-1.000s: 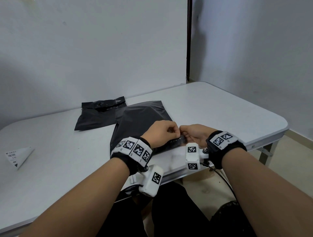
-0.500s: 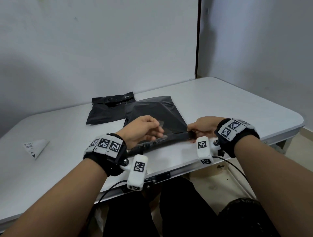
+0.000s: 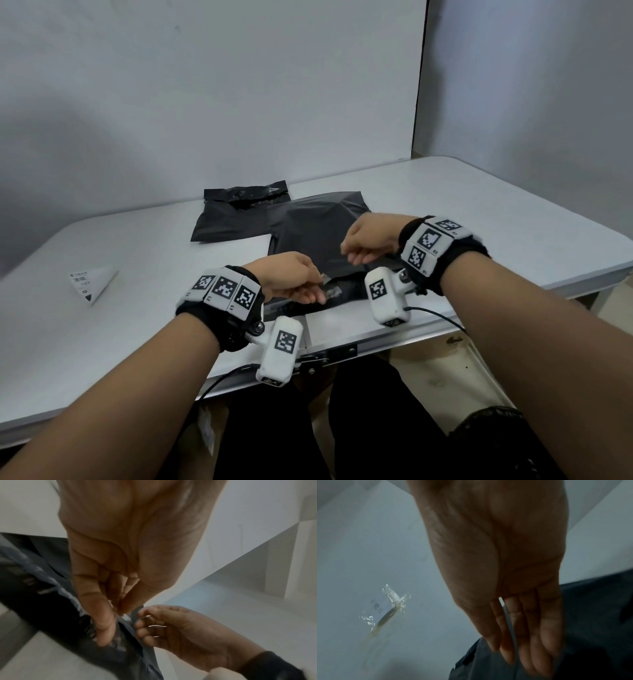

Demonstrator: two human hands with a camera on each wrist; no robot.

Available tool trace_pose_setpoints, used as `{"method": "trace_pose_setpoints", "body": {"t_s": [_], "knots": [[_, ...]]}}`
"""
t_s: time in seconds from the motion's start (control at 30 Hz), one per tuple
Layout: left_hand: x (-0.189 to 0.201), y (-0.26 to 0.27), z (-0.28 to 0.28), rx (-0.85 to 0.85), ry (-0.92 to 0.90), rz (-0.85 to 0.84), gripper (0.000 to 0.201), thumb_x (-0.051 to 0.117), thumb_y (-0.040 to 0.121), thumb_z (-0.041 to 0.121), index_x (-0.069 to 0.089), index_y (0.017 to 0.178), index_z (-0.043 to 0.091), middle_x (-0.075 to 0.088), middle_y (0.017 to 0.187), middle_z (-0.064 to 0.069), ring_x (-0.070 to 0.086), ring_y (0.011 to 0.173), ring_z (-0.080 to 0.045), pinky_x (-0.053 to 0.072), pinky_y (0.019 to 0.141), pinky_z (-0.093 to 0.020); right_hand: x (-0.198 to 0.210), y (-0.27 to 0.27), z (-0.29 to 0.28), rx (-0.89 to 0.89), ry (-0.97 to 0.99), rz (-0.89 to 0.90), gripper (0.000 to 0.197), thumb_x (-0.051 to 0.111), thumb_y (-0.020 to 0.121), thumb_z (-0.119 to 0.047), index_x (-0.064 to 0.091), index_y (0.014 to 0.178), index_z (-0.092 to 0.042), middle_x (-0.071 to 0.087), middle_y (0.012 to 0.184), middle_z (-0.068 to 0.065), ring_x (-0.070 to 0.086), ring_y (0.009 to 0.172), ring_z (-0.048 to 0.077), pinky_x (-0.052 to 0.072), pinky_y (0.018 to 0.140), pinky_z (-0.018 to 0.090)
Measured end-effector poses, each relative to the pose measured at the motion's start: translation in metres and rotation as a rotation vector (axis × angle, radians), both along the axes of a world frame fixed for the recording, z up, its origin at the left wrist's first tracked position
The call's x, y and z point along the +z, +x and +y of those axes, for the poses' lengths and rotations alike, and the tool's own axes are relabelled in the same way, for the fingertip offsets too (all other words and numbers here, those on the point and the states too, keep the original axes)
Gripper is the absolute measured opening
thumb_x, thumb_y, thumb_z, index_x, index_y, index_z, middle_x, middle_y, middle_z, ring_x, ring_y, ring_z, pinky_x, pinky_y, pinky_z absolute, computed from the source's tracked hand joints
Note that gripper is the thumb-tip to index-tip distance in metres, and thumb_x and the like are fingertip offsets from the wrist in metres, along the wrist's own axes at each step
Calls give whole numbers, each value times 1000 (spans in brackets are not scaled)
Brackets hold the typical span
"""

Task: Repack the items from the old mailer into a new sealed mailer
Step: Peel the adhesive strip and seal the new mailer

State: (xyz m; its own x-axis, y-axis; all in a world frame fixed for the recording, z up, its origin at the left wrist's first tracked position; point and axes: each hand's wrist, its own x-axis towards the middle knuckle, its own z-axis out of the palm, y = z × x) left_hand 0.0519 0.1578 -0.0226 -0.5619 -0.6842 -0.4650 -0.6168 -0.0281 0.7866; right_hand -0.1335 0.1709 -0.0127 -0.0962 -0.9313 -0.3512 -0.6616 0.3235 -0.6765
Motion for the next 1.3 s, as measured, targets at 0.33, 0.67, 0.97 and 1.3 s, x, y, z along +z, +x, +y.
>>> {"method": "trace_pose_setpoints", "body": {"t_s": [0.33, 0.67, 0.97, 1.3], "knots": [[6, 40, -8, -111, -118, -171, 23, 67, 85, 35, 75, 75, 16, 47, 53, 5, 36, 48, -6, 33, 47, -14, -15, 36, -15, 172, 194, 249, 25, 68, 83, -22, 71, 102, -6, 66, 83, 6, 59, 79, 20, 53, 85, 34], [27, 93, -42, 514, -149, 410, 15, 59, 92, 23, 65, 82, 13, 49, 64, 4, 41, 55, -7, 37, 55, -18, -19, 44, -27, 178, 125, 783, 22, 64, 69, -26, 55, 57, -10, 61, 59, -1, 62, 64, 24, 55, 72, 32], [25, 107, -87, 891, -335, 782, 21, 46, 94, 4, 59, 80, 11, 56, 73, -4, 53, 61, -12, 51, 53, -13, -6, 50, -24, 209, 212, 483, 28, 66, 86, -28, 73, 94, -2, 73, 95, 12, 61, 75, 22, 54, 78, 35], [12, 88, -152, 647, -653, 141, 16, 70, 78, 14, 69, 93, 19, 71, 94, 0, 62, 90, -15, 49, 81, -26, 13, 45, -52, 70, -32, 346, 24, 50, 94, -19, 67, 80, -10, 54, 32, -10, 44, 23, -2, 35, 33, 12]]}}
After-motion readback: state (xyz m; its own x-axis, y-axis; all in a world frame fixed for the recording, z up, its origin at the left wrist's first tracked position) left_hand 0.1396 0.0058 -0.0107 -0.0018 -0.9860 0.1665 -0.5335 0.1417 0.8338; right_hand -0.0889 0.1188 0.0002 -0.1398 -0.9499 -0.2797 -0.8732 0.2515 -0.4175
